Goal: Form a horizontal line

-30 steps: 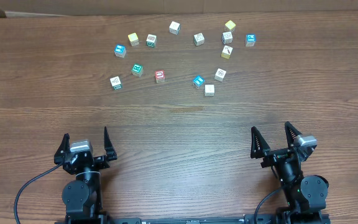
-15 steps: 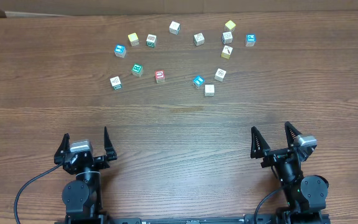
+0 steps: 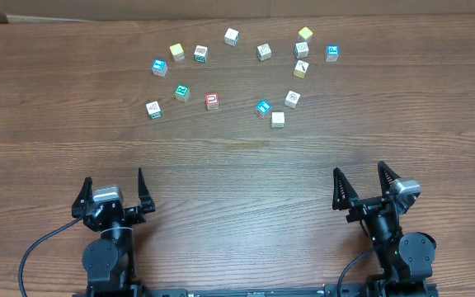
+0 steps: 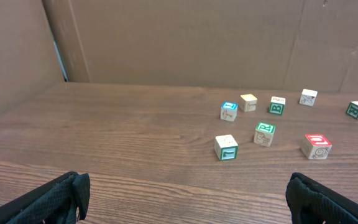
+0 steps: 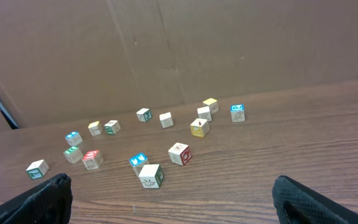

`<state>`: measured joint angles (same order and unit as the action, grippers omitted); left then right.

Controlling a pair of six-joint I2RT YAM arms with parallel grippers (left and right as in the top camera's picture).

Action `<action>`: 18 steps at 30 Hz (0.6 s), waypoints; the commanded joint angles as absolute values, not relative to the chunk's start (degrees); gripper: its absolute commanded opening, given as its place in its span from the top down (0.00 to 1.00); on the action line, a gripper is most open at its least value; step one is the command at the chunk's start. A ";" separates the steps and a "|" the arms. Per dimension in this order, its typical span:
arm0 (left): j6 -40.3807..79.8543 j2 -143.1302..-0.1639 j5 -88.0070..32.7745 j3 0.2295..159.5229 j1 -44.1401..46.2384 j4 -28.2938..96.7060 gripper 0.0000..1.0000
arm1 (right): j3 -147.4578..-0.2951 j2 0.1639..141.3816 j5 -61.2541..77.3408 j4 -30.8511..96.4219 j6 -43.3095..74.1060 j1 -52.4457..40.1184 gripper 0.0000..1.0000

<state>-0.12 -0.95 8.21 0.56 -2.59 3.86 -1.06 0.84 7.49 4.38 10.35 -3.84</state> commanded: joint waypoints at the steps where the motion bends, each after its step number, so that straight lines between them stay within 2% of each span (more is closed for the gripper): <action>1: 0.40 -0.32 8.49 0.27 -2.22 3.62 0.00 | -0.45 0.16 7.60 4.19 10.44 -3.73 0.00; 6: 0.10 -0.32 8.84 0.27 -2.28 1.48 0.00 | -0.45 0.16 7.60 4.19 10.44 -3.73 0.00; 12: 0.38 -0.32 0.51 1.21 -2.26 -7.40 0.00 | -0.45 0.16 7.60 4.19 10.44 -3.73 0.00; 18: 0.40 -2.35 -1.34 12.95 -2.26 0.62 0.00 | -0.45 0.16 7.60 4.19 10.44 -3.73 0.00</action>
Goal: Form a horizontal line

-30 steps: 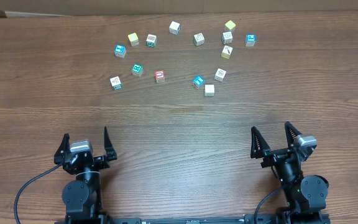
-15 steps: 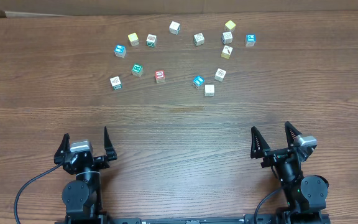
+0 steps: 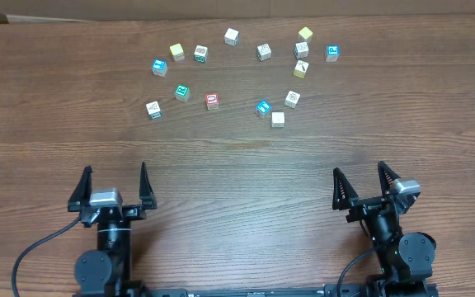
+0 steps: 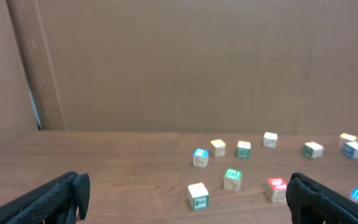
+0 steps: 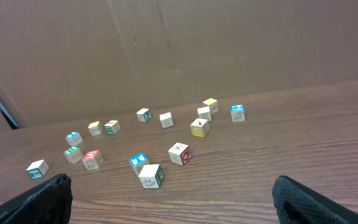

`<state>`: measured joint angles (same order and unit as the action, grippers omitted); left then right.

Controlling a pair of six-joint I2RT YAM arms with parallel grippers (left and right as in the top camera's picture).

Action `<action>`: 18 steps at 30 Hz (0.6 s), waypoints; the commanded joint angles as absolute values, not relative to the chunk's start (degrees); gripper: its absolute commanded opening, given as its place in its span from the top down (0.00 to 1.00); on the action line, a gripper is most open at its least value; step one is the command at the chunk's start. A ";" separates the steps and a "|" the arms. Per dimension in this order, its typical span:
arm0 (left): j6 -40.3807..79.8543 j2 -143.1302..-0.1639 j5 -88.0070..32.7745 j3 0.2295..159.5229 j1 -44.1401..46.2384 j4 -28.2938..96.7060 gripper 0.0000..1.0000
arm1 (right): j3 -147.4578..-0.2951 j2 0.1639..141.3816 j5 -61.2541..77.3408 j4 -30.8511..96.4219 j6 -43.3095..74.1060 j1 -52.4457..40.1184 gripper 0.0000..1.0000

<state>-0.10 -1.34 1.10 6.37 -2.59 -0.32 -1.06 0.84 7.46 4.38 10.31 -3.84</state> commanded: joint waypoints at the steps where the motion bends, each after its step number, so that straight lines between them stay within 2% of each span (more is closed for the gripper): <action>1: 0.40 -3.70 -1.91 15.70 -2.26 2.02 0.00 | -0.45 0.16 7.60 4.19 10.44 -3.73 0.00; 9: 0.38 -24.40 -10.85 43.09 -2.26 16.80 0.00 | -0.45 0.16 7.60 4.19 10.44 -3.73 0.00; 18: 0.10 -56.86 -19.18 84.14 -2.22 48.31 0.00 | -0.45 0.16 7.60 4.16 10.44 -3.73 0.00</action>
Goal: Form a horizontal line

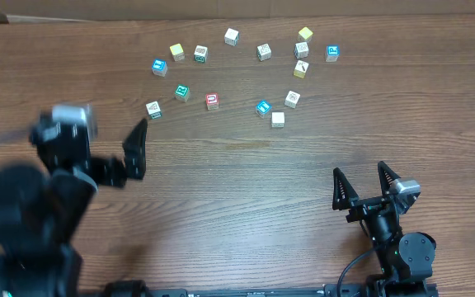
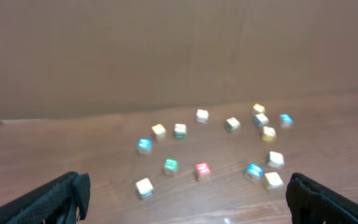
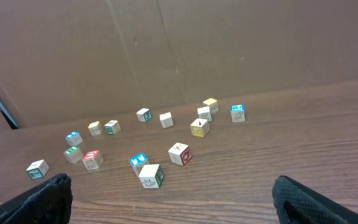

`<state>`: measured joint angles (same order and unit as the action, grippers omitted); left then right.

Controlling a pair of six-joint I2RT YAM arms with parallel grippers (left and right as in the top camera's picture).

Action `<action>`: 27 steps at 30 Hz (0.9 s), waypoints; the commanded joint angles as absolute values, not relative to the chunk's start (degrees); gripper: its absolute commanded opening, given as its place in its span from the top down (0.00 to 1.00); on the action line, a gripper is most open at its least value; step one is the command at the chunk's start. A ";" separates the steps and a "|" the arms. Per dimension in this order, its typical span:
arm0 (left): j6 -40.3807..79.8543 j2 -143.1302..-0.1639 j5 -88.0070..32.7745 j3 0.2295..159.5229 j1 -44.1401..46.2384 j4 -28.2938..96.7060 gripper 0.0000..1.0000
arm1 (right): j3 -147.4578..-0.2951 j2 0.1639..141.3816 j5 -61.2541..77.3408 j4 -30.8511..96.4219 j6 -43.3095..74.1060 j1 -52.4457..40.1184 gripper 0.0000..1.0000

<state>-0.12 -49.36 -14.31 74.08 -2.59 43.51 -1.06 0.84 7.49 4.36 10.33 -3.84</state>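
Several small wooden letter blocks lie scattered in a loose cluster at the far middle of the table. Among them are a red-faced block [image 1: 212, 101], a green-faced block [image 1: 181, 91], a blue-faced block [image 1: 262, 107] and a plain white block [image 1: 278, 119]. My left gripper [image 2: 185, 210] is raised and blurred at the left, open and empty, looking down on the cluster; one of its fingers [image 1: 136, 145] shows overhead, near the white-and-green block [image 1: 153, 109]. My right gripper [image 1: 359, 186] rests open and empty at the near right, well short of the blocks.
Brown cardboard walls [image 3: 166, 50] stand behind the far edge of the wooden table [image 1: 246, 173]. A wide strip of bare wood lies between the blocks and the arm bases.
My left arm has left its low position at the near left; it is now higher and further forward, and its wrist view looks down on the whole cluster. The right arm and blocks are unchanged.
Both grippers first rested open at the near edge, the left one turned slightly. Then the left gripper stood squared to the blocks. Now it is lifted and advanced toward the left of the cluster. No block has moved.
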 commanded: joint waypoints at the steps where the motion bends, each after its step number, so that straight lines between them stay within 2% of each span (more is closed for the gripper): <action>1: -0.25 -59.88 -19.86 88.20 -2.22 51.24 0.00 | -0.45 0.16 7.60 4.19 10.44 -3.73 0.00; 7: -2.72 -78.65 -24.75 114.56 -2.22 73.87 0.00 | -0.45 0.16 7.60 4.19 10.44 -3.73 0.00; 12: -5.61 -89.71 -24.67 129.29 -2.22 94.17 0.00 | -0.45 0.16 7.60 4.19 10.44 -3.73 0.00; 24: -1.08 -97.17 -25.43 129.73 -2.22 95.92 0.00 | -0.45 0.16 7.60 4.19 10.44 -3.73 0.00; 25: -1.08 -97.56 -25.54 129.73 -2.22 95.94 0.08 | -0.45 0.16 7.60 4.19 10.44 -3.73 0.00; 26: -1.08 -97.97 -25.52 129.73 -2.22 95.94 0.21 | -0.45 0.16 7.60 4.19 10.44 -3.73 0.00; 27: -1.08 -98.39 -25.50 129.73 -2.20 95.92 0.42 | -0.45 0.16 7.60 4.19 10.44 -3.73 0.00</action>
<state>-1.32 -97.43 -24.40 128.40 -2.59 96.03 -1.06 0.84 7.49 4.36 10.31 -3.84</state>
